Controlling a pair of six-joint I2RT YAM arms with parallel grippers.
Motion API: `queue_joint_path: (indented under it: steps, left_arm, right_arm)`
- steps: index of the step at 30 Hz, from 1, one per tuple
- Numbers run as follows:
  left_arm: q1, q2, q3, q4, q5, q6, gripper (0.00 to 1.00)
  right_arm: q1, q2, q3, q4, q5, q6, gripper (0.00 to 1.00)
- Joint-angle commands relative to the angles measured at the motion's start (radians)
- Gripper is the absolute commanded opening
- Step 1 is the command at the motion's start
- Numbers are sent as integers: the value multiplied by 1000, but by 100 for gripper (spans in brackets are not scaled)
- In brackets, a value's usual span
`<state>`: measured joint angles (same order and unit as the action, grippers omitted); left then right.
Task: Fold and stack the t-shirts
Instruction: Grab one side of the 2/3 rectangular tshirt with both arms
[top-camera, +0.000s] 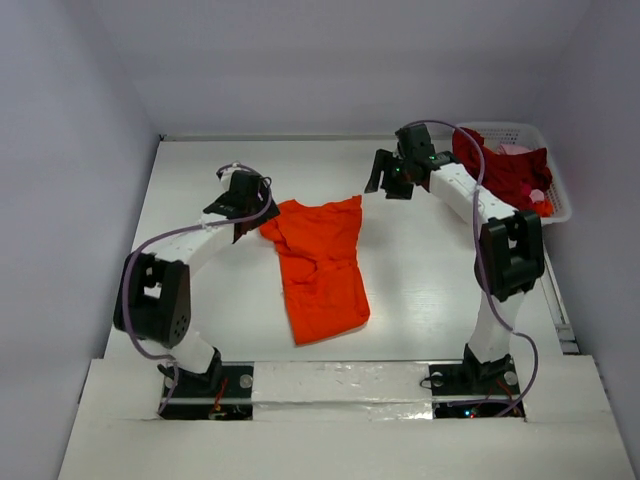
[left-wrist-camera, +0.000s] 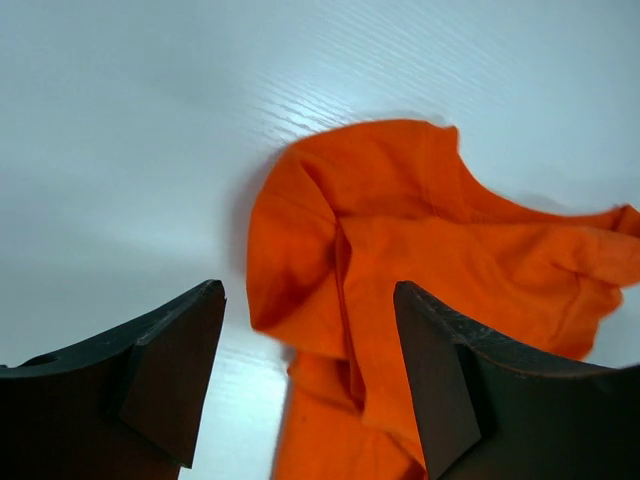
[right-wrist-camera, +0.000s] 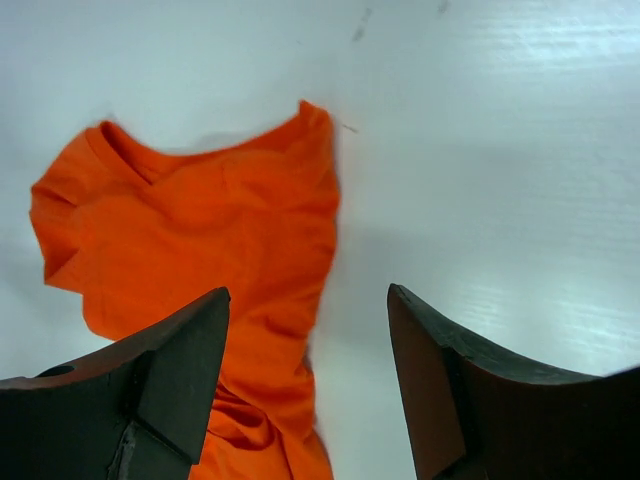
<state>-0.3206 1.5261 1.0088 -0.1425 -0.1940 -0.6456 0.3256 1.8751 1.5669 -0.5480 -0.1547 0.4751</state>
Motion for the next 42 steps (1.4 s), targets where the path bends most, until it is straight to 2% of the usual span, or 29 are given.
queue_joint_path:
  steps: [1, 6, 14, 22, 27, 35, 42]
  left_arm:
    - [49, 74, 45, 135, 73, 34, 65]
    - [104, 181, 71, 190, 110, 37, 62]
    - [137, 233, 111, 199, 143, 54, 62]
    - [146, 290, 119, 219, 189, 43, 62]
    - [146, 348, 165, 169, 229, 47, 61]
    - [146, 350, 174, 159, 243, 38, 60]
    - [146, 345, 209, 95, 237, 34, 59]
  right_arm:
    - [15, 76, 168, -10, -77, -52, 70]
    - [6, 153, 229, -20, -83, -47, 69]
    - [-3, 197, 240, 29, -106, -20, 70]
    - [-14, 260, 320, 3, -109, -16, 70]
    - [-14, 263, 312, 20, -98, -3, 69]
    - [-14, 279, 280, 48, -126, 17, 68]
    - [-14, 286, 240, 40, -80, 74, 68]
